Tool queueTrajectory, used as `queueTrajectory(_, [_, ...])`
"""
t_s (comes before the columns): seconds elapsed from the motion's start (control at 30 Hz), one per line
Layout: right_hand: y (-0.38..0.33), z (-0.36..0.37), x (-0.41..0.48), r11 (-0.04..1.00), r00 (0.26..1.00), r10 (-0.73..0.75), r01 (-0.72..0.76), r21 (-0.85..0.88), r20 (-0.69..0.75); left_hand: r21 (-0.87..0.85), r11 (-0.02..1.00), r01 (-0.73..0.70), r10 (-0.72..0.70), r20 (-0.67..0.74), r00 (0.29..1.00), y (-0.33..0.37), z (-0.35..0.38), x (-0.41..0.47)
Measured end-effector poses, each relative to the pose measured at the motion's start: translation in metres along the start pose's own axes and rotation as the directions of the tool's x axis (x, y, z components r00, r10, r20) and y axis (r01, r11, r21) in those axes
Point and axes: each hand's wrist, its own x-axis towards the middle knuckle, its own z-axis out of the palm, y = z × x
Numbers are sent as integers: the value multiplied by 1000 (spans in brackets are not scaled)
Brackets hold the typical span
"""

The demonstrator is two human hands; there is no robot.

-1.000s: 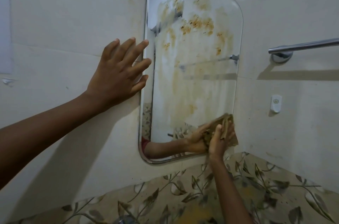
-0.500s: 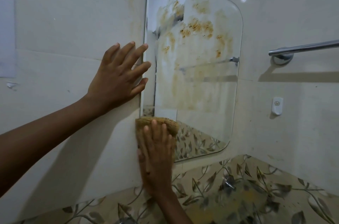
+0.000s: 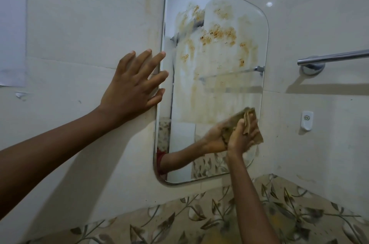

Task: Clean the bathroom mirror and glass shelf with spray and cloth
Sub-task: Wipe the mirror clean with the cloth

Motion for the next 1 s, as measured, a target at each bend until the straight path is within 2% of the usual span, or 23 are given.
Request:
queueTrajectory(0.07, [-21,18,-30,990,986,-136,139,-29,94,8,1000,-2,2,10,1000,0,-1,0])
queueTrajectory(0.13, [-38,37,-67,930,915,-351,365,-42,197,0,1000,6,-6,6,1000,0,-2,-1])
queueTrajectory(0.23, [-45,53,-118,702,670,-665,712,-33,330,-57,997,41,-42,-1,999,1,-4,-1])
queueTrajectory(0.33, [-26,50,-142,506,471,-750,861,-55,464,-81,994,70,-70,-4,998,2,-6,0])
queueTrajectory(0.4, [-2,43,-146,421,396,-760,904,-73,515,-60,996,70,-71,-15,997,2,-6,-1])
queueTrajectory(0.47, [27,33,-146,374,369,-759,921,-104,537,-35,997,68,-68,-24,997,3,-4,-1])
queueTrajectory(0.53, [56,22,-139,376,397,-756,914,-150,521,-15,998,65,-66,-30,997,2,-3,-2])
queueTrajectory(0.57, [68,15,-134,403,434,-754,898,-174,493,-10,998,65,-65,-35,997,2,-3,-2])
queueTrajectory(0.63, [85,4,-118,536,560,-710,823,-189,427,-9,998,67,-68,-46,997,3,-2,-1])
queueTrajectory(0.73, [88,-5,-84,789,800,-534,588,-177,274,-14,998,65,-66,-62,996,2,0,-1])
queueTrajectory(0.8, [76,-7,-56,890,898,-407,431,-146,166,-17,998,63,-64,-71,995,2,0,-1])
queueTrajectory(1.0, [12,-9,24,988,988,-151,151,-25,2,-34,997,65,-67,-65,996,3,-3,0])
